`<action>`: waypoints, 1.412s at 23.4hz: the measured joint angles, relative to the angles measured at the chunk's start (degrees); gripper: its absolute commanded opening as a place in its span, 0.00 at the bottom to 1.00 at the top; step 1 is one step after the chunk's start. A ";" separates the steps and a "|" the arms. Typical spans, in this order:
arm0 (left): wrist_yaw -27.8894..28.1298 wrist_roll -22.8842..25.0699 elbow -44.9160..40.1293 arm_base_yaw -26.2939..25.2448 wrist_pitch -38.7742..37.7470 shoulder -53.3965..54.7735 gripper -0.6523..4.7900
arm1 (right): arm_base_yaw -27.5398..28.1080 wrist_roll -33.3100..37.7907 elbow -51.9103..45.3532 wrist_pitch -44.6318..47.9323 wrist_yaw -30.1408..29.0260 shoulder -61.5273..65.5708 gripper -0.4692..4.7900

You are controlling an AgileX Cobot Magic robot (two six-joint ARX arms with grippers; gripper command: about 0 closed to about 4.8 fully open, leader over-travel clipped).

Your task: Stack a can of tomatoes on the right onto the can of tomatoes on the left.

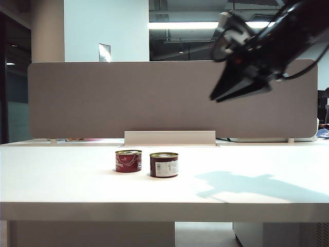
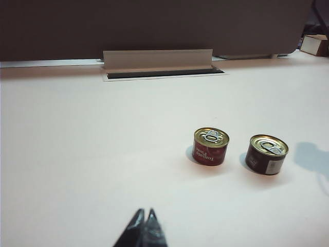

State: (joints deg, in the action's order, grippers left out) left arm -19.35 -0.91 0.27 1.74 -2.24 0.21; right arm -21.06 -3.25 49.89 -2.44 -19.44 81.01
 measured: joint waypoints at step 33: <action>0.28 0.02 0.00 -0.02 -0.09 -0.02 0.11 | -12.09 -6.14 9.14 8.15 14.27 23.10 1.00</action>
State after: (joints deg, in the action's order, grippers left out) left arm -19.07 -0.89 0.27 1.72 -2.33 0.19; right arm -33.15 -9.39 59.02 5.72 -5.17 104.12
